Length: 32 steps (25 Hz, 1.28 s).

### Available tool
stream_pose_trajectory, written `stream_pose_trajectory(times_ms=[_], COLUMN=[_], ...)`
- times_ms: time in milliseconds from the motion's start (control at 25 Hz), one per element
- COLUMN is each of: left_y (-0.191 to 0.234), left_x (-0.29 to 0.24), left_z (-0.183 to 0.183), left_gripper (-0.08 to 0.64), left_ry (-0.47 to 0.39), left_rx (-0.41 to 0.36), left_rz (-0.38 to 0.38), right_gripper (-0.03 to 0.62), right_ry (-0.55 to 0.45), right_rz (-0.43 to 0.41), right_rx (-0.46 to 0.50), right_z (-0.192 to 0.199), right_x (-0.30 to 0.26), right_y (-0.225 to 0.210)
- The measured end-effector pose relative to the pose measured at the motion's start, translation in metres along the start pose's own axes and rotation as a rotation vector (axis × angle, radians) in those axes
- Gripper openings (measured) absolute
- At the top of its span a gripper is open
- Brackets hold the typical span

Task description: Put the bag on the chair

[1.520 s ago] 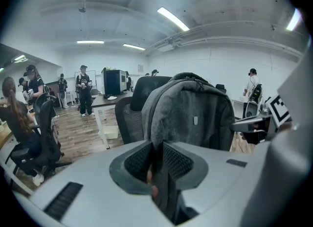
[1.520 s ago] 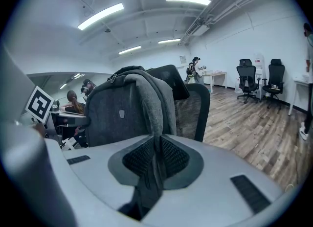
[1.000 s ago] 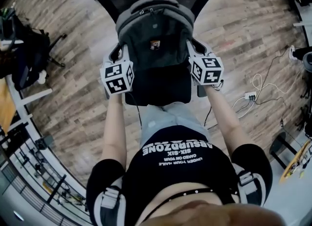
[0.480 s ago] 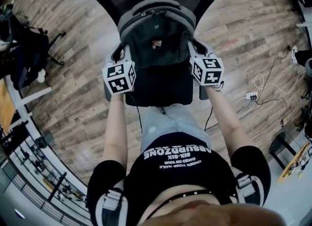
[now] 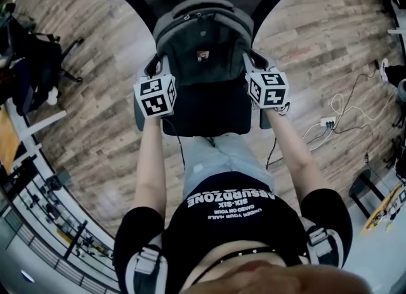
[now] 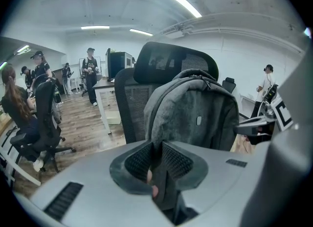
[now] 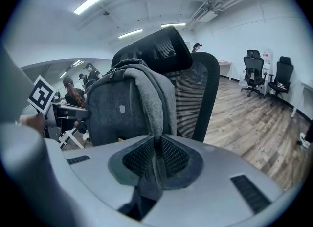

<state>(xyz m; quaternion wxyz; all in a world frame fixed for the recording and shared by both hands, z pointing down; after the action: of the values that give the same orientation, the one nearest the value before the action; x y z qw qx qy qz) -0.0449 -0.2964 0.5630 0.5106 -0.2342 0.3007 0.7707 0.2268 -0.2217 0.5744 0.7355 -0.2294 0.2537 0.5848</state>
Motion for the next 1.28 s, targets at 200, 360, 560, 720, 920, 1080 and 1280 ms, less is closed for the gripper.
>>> stream_pose_trajectory(times_ms=[200, 360, 560, 720, 920, 1080, 1280], left_y=[0.001, 0.003, 0.004, 0.007, 0.009, 0.006, 0.005], left_x=[-0.011, -0.021, -0.029, -0.036, -0.043, -0.047, -0.053], left_z=[0.003, 0.007, 0.012, 0.016, 0.021, 0.022, 0.028], left_gripper=[0.072, 0.072, 0.072, 0.072, 0.072, 0.072, 0.072], left_ry=[0.009, 0.021, 0.041, 0.051, 0.068, 0.079, 0.093], left_rx=[-0.014, -0.021, -0.023, -0.022, -0.021, -0.02, -0.028], left_rz=[-0.001, -0.002, -0.012, -0.02, -0.03, -0.029, -0.039], right_gripper=[0.056, 0.056, 0.056, 0.055, 0.055, 0.057, 0.057], right_ry=[0.022, 0.04, 0.058, 0.07, 0.087, 0.101, 0.128], right_rz=[0.006, 0.015, 0.027, 0.029, 0.032, 0.033, 0.04], right_rx=[-0.015, -0.009, 0.009, 0.014, 0.01, 0.004, 0.01], right_z=[0.007, 0.012, 0.016, 0.018, 0.025, 0.029, 0.037], right_x=[-0.008, -0.015, -0.021, -0.028, -0.033, -0.037, -0.043], right_y=[-0.003, -0.004, -0.005, -0.006, -0.007, -0.009, -0.011])
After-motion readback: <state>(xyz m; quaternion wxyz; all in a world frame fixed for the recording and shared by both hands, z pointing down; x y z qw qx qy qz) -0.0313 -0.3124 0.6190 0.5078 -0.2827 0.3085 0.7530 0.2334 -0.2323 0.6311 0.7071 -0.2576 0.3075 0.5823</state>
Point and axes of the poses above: the fingertips, and each gripper's own axes: x backward along the fingers, y to its left, z out of its underside, the point moved 4 cm from there along x, backward along the fingers, and after that the axes turned 11 degrees about x, right-handed, at the moved point
